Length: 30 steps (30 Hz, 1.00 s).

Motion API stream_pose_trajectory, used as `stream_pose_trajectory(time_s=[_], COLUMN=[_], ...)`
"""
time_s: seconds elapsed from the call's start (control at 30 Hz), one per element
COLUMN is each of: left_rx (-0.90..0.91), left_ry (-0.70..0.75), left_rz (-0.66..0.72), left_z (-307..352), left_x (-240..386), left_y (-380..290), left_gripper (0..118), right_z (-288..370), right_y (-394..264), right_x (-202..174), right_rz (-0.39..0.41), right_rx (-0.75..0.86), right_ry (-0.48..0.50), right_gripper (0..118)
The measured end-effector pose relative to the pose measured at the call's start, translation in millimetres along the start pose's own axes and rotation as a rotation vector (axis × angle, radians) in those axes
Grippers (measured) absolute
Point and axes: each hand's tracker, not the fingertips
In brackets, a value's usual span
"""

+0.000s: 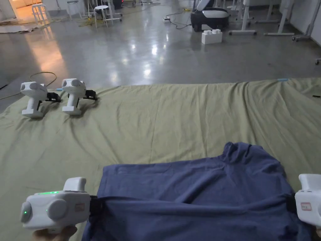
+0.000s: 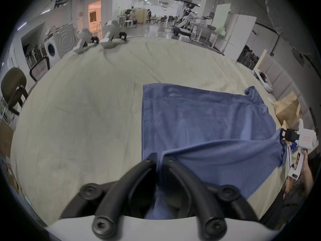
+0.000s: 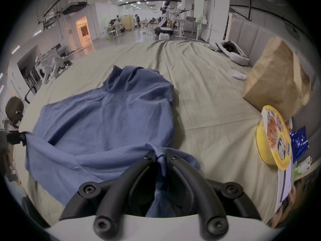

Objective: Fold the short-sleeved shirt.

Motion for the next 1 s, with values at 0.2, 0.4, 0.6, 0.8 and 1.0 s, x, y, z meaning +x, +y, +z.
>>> stream_pose_trajectory(time_s=[0.2,0.4,0.6,0.8,1.0], left_rx=[0.064,0.574,0.917,0.965,1.006], left_ry=[0.012,-0.223,-0.249,-0.08,-0.07], left_rz=[0.067,0.059,0.06,-0.043,-0.047], left_z=[15,159,311,356,356], left_x=[-18,-16,31,64,83], left_y=[-12,-53,-108,-149,-180], left_gripper=[99,106,118,118,118], right_z=[-9,119,284,332,348], right_y=[-4,-16,-73,-107,-137], right_x=[14,29,4,-4,-17], right_rz=[-0.088,-0.16,0.004,-0.112,-0.09], right_rx=[0.011,0.302,0.832,0.832,0.826], right_ry=[0.012,0.159,-0.032,0.004,0.1], right_gripper=[77,77,85,86,86])
